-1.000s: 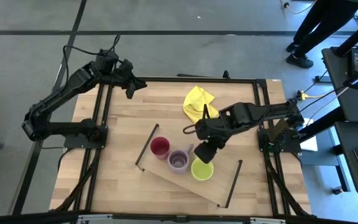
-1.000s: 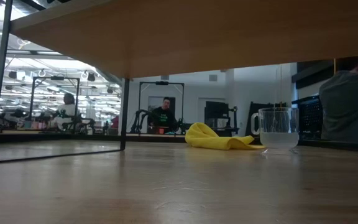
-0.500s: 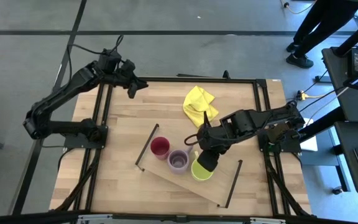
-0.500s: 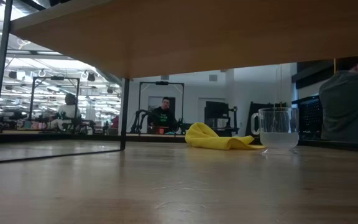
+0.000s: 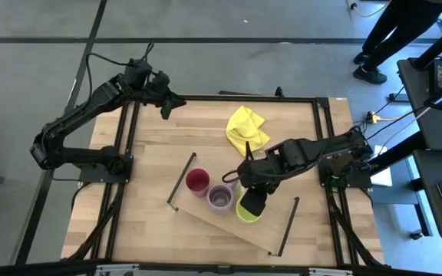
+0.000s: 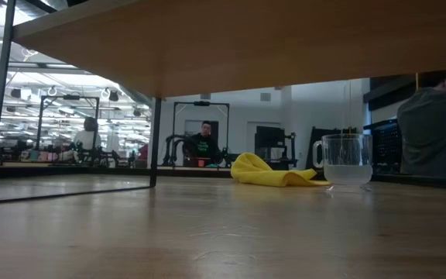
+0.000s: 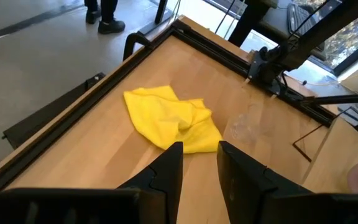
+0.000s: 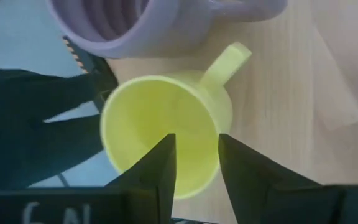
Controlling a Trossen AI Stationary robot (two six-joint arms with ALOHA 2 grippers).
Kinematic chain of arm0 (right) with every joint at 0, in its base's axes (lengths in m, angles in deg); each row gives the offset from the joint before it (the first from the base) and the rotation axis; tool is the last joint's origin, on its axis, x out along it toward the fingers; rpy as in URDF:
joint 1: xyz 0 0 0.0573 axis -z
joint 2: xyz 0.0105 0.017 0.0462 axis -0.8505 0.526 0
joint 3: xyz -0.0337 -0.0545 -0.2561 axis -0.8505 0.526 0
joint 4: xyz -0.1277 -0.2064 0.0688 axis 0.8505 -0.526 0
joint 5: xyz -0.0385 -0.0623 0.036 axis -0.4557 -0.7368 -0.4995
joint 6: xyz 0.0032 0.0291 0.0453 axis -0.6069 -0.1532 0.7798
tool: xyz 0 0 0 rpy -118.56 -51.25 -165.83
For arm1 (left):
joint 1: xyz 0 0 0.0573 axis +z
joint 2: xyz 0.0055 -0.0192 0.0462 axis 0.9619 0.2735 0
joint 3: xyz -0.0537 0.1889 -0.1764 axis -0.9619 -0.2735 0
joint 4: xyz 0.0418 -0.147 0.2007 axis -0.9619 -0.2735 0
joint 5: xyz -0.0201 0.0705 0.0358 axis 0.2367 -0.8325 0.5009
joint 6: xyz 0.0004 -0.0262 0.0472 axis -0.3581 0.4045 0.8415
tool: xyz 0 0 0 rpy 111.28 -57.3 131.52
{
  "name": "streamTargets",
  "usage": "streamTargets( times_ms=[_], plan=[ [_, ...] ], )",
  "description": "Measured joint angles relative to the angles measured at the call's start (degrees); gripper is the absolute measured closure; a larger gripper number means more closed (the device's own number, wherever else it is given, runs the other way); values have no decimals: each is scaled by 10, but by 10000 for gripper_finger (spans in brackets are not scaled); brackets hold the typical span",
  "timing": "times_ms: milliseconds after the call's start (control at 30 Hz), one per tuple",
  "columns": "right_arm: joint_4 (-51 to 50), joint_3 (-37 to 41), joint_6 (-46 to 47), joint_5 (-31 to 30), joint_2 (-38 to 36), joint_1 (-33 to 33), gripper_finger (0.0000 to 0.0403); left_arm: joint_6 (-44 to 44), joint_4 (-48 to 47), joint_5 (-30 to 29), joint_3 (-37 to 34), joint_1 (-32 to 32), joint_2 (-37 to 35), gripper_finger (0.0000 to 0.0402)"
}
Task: Stack small to large cups/mugs on shelf
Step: Put the yellow mug on the shelf
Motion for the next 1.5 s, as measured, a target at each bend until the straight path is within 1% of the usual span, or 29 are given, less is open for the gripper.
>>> streamTargets(
  times_ms=[167,367,533,933,1067,1333,1400,1500],
  plan=[
    [-13,0,-20,-12,16,0,281,1,0,0,0,0,0,308],
    [-15,0,-13,-26,20,0,281,3,-1,0,0,0,0,308],
    [-23,0,15,-51,20,-5,281,9,-1,0,0,0,0,308],
    [-31,0,108,-51,20,-18,282,32,-2,0,0,0,0,308],
    [-31,0,138,-51,20,-19,303,36,-2,0,0,0,0,308],
    [-26,0,179,-51,20,-30,390,47,-2,1,0,0,0,308],
    [-26,0,189,-52,20,-33,393,47,-2,1,0,0,0,308],
    [-26,0,216,-52,20,-37,383,47,-2,2,0,0,0,308]
  ],
)
